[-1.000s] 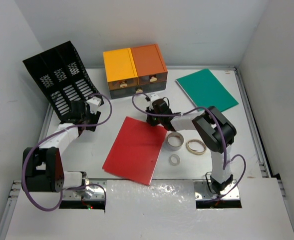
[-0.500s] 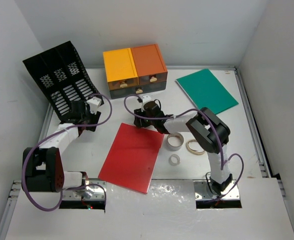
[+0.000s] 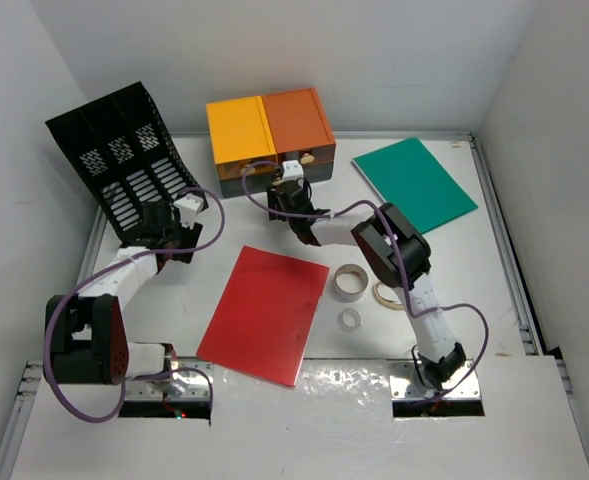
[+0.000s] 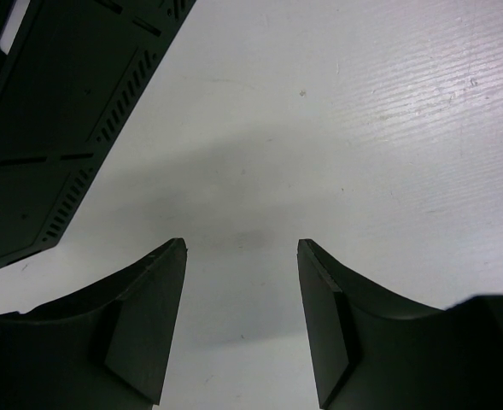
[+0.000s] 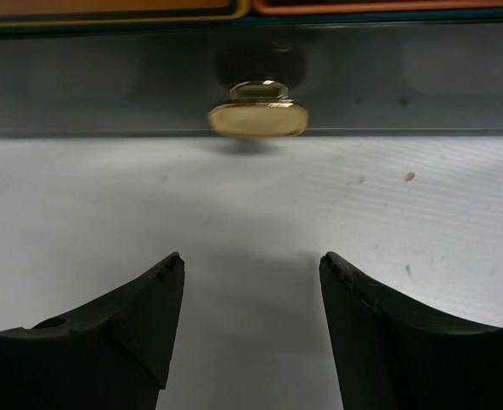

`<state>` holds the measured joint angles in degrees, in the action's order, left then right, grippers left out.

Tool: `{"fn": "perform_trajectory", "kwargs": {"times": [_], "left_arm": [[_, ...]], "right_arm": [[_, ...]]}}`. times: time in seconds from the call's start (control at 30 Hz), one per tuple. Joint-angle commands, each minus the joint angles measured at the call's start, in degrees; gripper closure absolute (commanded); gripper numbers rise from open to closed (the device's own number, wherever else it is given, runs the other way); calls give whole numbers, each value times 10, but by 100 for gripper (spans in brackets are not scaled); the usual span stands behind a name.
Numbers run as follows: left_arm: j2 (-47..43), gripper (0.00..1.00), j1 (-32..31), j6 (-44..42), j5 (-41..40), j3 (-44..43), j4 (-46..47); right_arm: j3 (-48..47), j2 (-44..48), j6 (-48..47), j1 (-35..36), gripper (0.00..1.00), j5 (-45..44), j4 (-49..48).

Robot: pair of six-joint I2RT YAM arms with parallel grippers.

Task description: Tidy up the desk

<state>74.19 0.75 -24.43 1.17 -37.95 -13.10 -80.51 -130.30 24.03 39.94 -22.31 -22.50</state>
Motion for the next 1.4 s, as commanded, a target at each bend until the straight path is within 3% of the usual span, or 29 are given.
{"fn": "perform_trajectory", "kwargs": {"times": [0.0, 0.43, 1.07, 1.2, 1.37], "left_arm": [[-16, 47, 6, -5, 9, -18, 12], [6, 47, 5, -7, 6, -20, 15], [17, 46, 6, -5, 1, -25, 8], [19, 46, 5, -5, 1, -26, 7], [23, 46, 5, -6, 0, -26, 6]], "right_arm": [[-47, -22, -6, -9, 37, -49, -27], [-108, -65, -72, -17, 41, -1, -101], [-149, -108, -90, -25, 54, -53, -134], [-135, -101, -92, -27, 65, -58, -141], [-107, -84, -96, -26, 91, -52, -156]]}}
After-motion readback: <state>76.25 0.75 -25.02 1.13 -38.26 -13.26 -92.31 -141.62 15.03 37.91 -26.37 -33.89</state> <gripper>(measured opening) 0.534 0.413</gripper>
